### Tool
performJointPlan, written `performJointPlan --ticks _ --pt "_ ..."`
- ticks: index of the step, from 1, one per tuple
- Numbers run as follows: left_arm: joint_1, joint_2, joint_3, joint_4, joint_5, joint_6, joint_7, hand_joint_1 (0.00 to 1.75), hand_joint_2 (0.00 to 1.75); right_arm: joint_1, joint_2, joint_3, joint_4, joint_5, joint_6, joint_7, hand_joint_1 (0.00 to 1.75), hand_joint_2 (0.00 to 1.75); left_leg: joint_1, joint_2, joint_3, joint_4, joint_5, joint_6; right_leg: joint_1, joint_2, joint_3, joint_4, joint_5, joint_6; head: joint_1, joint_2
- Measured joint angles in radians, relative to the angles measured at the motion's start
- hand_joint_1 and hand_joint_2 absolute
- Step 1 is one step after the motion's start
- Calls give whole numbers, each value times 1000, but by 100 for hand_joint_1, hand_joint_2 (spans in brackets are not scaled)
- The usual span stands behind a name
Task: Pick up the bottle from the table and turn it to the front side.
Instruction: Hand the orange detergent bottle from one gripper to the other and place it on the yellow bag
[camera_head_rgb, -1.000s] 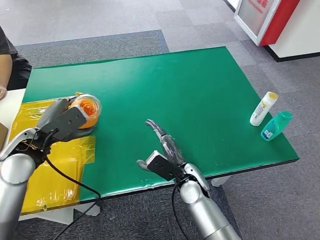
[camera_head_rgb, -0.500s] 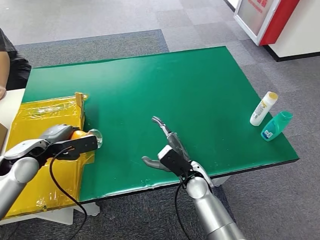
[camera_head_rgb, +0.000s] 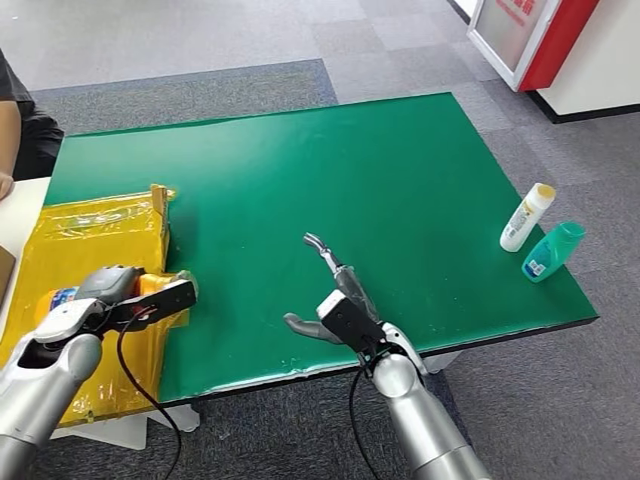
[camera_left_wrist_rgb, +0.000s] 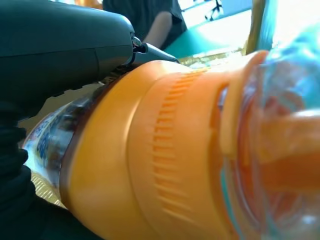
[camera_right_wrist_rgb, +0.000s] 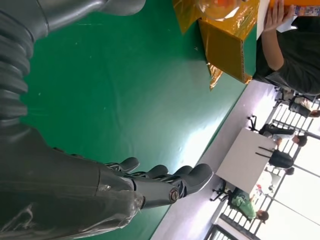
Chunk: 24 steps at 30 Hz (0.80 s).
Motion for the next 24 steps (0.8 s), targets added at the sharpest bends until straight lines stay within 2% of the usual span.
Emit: performJointPlan --ticks 2,6,10,15,20,24 --pt "16 -36 45 -4 -42 29 -13 0 175 9 0 -1 -4 2 0 4 0 175 0 0 0 0 0 0 0 0 0 0 0 0 0 0" --pt "63 -94 133 -64 -41 64 -65 0 0 34 0 -10 -19 8 0 13 0 175 0 0 -1 0 0 0 0 0 0 0 0 0 0 0" --pt "125 -114 208 -161 135 40 -154 0 0 56 -1 -21 -30 8 0 12 0 175 0 0 -1 0 -1 0 0 0 0 0 -1 0 0 0" --pt "250 -80 299 -320 509 28 -241 0 0 78 -10 -34 -44 -6 -23 -1 0 175 0 2 0 0 -1 0 0 2 -1 0 -1 -1 0 0" --pt "391 -63 408 -526 735 56 -307 0 0 127 -19 -56 -103 -9 -36 2 0 175 0 2 -1 0 -2 1 0 2 -1 0 -3 -1 0 0" --pt "491 -72 491 -664 919 37 -422 0 175 157 -19 -72 -144 -2 -38 4 0 175 0 3 -1 0 -5 1 0 2 -1 0 -3 -1 0 0"
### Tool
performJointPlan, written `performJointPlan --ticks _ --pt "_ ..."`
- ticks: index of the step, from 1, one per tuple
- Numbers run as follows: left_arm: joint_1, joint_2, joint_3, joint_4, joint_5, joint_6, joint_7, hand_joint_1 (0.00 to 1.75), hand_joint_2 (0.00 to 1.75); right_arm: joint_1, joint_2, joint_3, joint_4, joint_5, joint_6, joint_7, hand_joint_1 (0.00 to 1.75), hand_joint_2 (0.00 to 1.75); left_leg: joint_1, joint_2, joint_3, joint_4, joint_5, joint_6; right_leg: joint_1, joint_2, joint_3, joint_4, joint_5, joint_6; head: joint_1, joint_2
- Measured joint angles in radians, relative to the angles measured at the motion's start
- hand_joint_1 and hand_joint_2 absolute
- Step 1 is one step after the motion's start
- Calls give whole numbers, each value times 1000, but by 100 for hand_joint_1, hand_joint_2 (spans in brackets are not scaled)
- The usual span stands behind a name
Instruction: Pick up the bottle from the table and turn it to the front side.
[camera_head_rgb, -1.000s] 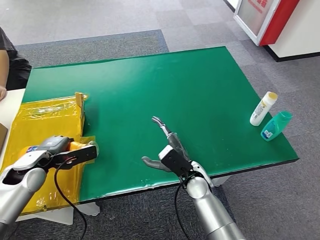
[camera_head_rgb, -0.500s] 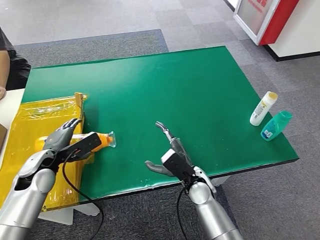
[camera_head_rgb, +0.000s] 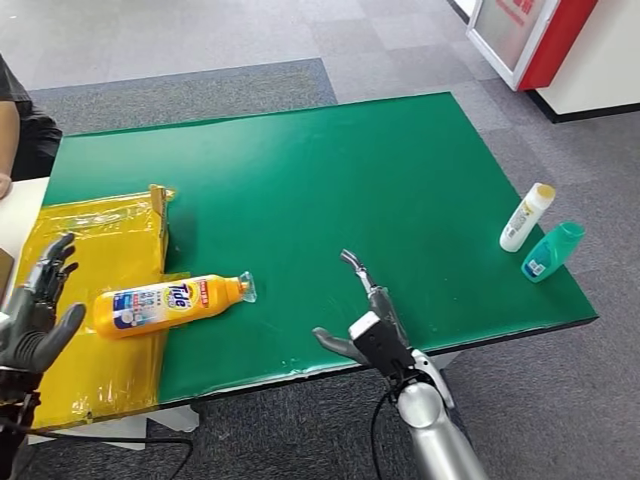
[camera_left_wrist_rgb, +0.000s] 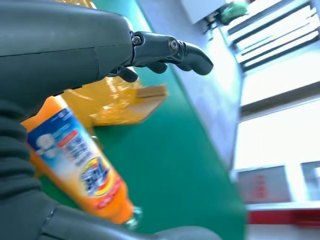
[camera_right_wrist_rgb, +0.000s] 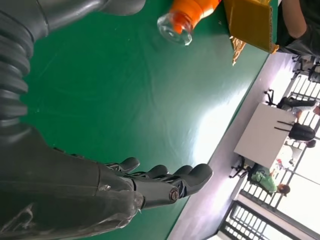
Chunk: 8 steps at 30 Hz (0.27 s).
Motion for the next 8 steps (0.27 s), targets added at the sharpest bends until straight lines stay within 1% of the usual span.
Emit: performJointPlan --ticks 3,7,8 --pt "72 -34 51 -74 90 -36 -84 0 175 18 0 -7 -29 12 -1 0 0 175 0 0 0 0 -1 1 0 0 0 0 -1 1 0 0" --pt "170 -111 95 -135 195 -99 -177 0 175 48 5 -12 -80 23 -2 -8 0 175 0 0 0 0 -1 1 0 0 1 0 -1 1 0 0" --pt "181 -122 99 -139 210 -109 -187 0 175 52 6 -13 -87 24 -2 -10 0 175 0 0 0 0 -1 1 0 0 1 -1 -1 1 0 0"
